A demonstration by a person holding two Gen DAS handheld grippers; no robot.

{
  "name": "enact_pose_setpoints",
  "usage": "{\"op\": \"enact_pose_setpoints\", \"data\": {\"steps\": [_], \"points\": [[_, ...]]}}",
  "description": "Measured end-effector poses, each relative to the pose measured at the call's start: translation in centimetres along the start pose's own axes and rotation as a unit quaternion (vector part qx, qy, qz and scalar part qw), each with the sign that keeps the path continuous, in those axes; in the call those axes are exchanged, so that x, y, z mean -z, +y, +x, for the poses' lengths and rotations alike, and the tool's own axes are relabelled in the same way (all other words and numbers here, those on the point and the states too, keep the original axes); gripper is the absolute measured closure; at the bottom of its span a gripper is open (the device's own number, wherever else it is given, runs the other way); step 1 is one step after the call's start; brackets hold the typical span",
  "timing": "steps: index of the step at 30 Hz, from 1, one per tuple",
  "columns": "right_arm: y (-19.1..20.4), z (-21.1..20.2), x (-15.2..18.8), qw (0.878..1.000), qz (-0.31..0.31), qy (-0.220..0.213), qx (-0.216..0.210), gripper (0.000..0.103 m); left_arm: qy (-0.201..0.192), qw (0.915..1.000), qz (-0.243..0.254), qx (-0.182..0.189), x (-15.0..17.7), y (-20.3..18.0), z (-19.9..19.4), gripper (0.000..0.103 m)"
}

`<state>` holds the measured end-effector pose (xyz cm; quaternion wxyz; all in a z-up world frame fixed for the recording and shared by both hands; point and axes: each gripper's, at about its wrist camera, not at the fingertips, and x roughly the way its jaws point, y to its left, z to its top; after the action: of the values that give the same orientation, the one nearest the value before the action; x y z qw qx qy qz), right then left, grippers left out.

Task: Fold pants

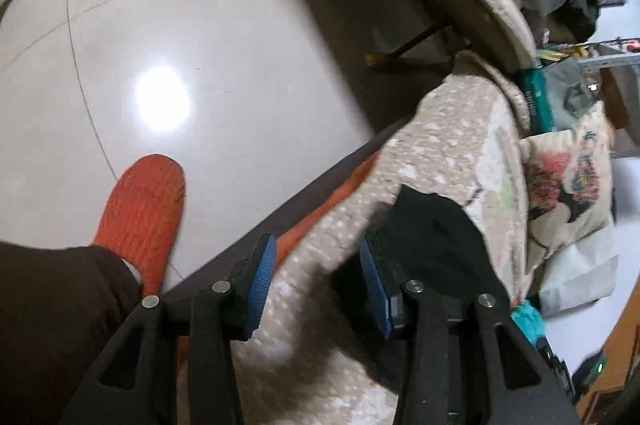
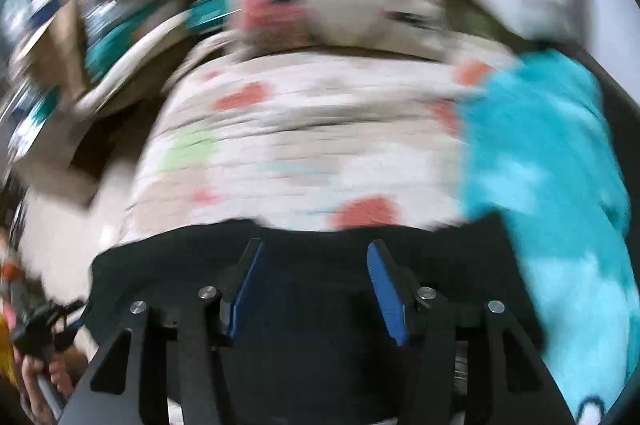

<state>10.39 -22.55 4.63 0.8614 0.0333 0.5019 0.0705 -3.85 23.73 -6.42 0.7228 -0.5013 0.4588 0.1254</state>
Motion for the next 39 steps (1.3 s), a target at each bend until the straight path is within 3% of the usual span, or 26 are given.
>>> {"op": "enact_pose_setpoints", "data": {"steps": [4, 9, 17, 23, 30, 31, 32, 34, 35, 36, 39], "points": [[8.1, 3.5, -1.2, 0.991, -0.100, 0.046, -0.075, 0.046, -0.013, 0.9990, 0.024, 0.037, 1.8, -1.3, -0.9, 0.055], [17.3, 7.8, -1.5, 0.962, -0.214, 0.107, -0.134, 0.046, 0.003, 0.9969, 0.035, 0.070, 2.9, -1.2, -0.6, 0.052], [26.2, 13.1, -0.8, 0.920, -0.324, 0.172, -0.135, 0.046, 0.050, 0.9966, 0.000, 0.066, 3.3, -0.2, 2.3, 0.049], [29.7, 16.7, 0.6, 0.896, -0.376, 0.205, -0.119, 0.046, 0.045, 0.9977, 0.014, 0.049, 3.6, -1.0, 2.9, 0.041], [32.6, 18.6, 3.2, 0.873, -0.411, 0.232, -0.121, 0.044, 0.043, 0.9981, 0.026, 0.034, 3.7, -1.5, 3.2, 0.039], [32.8, 18.5, 3.6, 0.871, -0.418, 0.231, -0.116, 0.045, 0.046, 0.9979, 0.034, 0.029, 3.6, -1.6, 3.3, 0.041], [32.9, 18.4, 3.9, 0.868, -0.427, 0.227, -0.111, 0.048, 0.049, 0.9975, 0.043, 0.025, 3.6, -1.8, 3.2, 0.056], [32.7, 18.1, 3.7, 0.873, -0.422, 0.220, -0.108, 0.069, 0.054, 0.9965, 0.053, 0.035, 3.4, -2.0, 3.0, 0.076], [32.3, 17.8, 3.2, 0.879, -0.409, 0.216, -0.115, 0.074, 0.057, 0.9958, 0.055, 0.046, 3.3, -2.1, 2.9, 0.086], [31.9, 17.4, 2.9, 0.884, -0.399, 0.213, -0.121, 0.081, 0.060, 0.9948, 0.059, 0.056, 3.3, -2.4, 2.8, 0.089], [31.4, 15.9, 2.1, 0.895, -0.382, 0.193, -0.128, 0.084, 0.057, 0.9933, 0.073, 0.068, 3.5, -3.2, 2.1, 0.090]]}}
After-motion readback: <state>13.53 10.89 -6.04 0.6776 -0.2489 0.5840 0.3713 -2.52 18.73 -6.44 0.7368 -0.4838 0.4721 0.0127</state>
